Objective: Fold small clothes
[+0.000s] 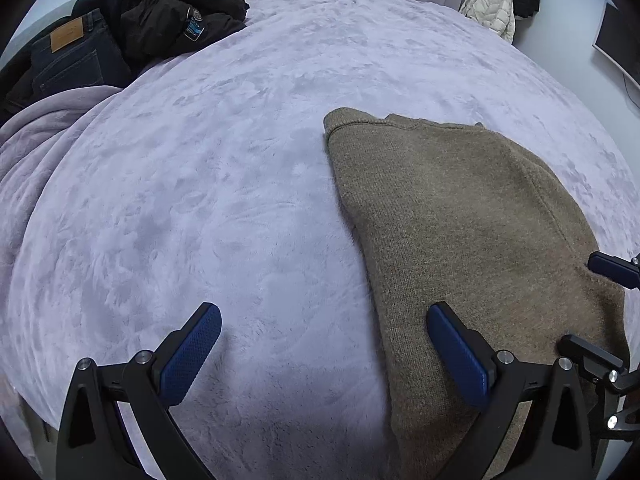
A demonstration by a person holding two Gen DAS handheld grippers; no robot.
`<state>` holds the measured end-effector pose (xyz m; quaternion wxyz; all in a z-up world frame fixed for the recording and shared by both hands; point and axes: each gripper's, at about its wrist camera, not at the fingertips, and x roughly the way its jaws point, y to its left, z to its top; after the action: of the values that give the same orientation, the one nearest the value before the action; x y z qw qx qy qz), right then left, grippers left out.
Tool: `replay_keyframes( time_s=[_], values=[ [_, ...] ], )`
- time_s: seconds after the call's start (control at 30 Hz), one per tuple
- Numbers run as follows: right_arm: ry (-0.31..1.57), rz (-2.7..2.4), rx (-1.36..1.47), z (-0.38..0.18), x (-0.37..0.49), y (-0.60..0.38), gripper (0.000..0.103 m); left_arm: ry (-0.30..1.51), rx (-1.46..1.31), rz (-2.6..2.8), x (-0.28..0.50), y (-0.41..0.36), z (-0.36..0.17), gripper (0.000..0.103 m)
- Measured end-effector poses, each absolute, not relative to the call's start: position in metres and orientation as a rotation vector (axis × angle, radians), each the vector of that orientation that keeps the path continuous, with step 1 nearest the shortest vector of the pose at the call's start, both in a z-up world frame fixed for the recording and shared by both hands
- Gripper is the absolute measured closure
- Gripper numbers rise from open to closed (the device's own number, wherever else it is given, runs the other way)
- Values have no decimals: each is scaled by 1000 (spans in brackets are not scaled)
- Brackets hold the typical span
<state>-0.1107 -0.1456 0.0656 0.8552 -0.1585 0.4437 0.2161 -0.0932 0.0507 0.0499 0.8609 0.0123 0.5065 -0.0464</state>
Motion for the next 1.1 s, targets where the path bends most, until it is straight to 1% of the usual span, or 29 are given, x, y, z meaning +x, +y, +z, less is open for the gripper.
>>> replay_keyframes(
  time_s=[0.13, 0.23, 0.4, 0.47, 0.63, 0.77, 0.9, 1.1],
  values=[
    [861, 475, -328, 86, -125, -141, 27, 1047, 44, -89, -101, 49, 56, 0],
    [811, 510, -334, 91, -136, -131, 27, 1049, 30, -87, -103, 51, 55, 0],
    [866, 506, -399, 55, -144, -117, 27, 1049, 30, -92, -110, 54, 55, 0],
    [841, 488, -416, 45, -153, -120, 27, 1045, 36, -90, -114, 56, 54, 0],
    [818, 482, -393, 46, -172, -136, 27, 1056, 22, -81, -121, 65, 49, 0],
    [836, 487, -381, 47, -180, -146, 27, 1083, 93, -27, -125, 67, 40, 0],
    [838, 503, -373, 65, -184, -150, 26, 1096, 111, -21, -132, 68, 37, 0],
    [763, 511, -354, 98, -169, -156, 25, 1051, 122, -41, -132, 60, 57, 0]
  ],
)
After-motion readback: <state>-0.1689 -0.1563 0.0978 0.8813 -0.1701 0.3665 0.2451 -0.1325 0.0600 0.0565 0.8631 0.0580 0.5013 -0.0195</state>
